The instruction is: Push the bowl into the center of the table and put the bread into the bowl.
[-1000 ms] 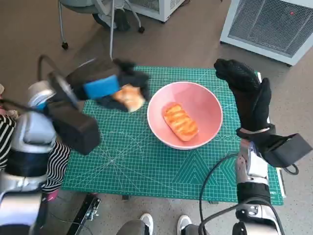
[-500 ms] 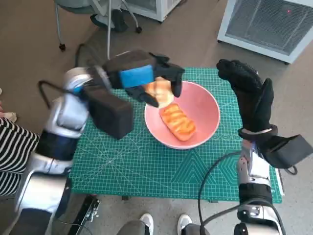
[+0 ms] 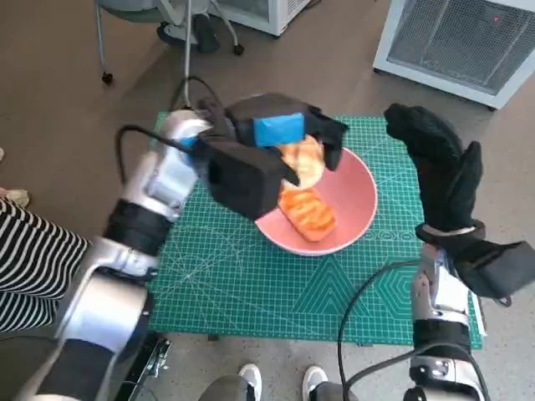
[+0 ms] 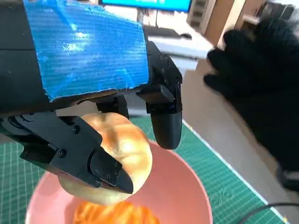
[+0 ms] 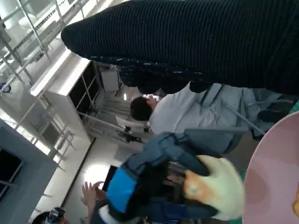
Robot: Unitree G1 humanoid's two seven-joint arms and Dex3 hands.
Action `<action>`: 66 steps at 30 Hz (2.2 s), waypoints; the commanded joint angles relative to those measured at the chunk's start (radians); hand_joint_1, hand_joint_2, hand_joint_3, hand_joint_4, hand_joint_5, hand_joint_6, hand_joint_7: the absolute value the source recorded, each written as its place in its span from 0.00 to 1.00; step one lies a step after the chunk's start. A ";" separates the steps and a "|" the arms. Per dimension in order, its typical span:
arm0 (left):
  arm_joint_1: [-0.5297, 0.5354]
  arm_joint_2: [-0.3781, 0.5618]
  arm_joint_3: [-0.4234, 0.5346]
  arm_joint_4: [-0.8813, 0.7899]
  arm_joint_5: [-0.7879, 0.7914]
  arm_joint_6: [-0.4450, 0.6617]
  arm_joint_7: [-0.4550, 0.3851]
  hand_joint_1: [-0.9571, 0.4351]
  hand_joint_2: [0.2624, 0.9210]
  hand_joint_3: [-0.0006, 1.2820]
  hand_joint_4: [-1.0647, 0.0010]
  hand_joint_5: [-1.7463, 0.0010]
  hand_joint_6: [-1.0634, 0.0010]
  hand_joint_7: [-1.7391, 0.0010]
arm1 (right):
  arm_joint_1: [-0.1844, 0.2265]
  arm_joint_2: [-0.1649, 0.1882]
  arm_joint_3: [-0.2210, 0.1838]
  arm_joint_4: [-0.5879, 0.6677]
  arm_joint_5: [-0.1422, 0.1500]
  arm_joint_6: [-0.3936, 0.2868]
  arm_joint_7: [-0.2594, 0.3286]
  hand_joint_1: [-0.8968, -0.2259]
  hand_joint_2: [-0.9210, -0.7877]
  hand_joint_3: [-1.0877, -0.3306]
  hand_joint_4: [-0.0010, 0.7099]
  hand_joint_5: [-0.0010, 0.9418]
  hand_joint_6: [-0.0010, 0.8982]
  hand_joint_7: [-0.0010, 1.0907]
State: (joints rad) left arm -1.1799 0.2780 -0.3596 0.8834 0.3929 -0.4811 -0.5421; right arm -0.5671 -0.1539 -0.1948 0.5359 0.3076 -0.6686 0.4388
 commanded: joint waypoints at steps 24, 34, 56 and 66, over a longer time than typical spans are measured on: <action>0.064 -0.017 0.171 0.184 -0.199 -0.162 0.038 0.14 1.00 0.12 0.88 1.00 0.80 0.96 | 0.006 -0.015 -0.003 -0.036 -0.043 0.014 -0.068 0.28 0.00 0.53 0.23 0.00 0.06 0.39; 0.156 -0.070 0.361 0.176 -0.456 -0.229 -0.053 0.12 1.00 0.23 0.89 1.00 0.79 0.97 | -0.014 -0.008 0.007 -0.083 -0.029 0.050 -0.068 0.28 0.00 0.53 0.23 0.00 0.07 0.40; 0.429 -0.216 0.450 -0.257 -0.611 -0.196 0.080 0.16 1.00 0.36 0.93 1.00 0.85 0.96 | -0.042 -0.011 0.035 -0.179 -0.044 0.128 -0.070 0.25 0.00 0.57 0.28 0.01 0.11 0.40; 0.484 -0.209 0.430 -0.346 -0.557 -0.163 0.124 0.15 1.00 0.36 0.99 1.00 0.97 0.89 | -0.049 -0.029 0.041 -0.181 -0.055 0.139 -0.069 0.24 0.00 0.57 0.28 0.01 0.11 0.40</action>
State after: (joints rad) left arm -0.7161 0.0654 0.0781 0.5677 -0.1839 -0.6522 -0.4386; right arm -0.6159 -0.1713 -0.1573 0.3557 0.2685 -0.5477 0.3685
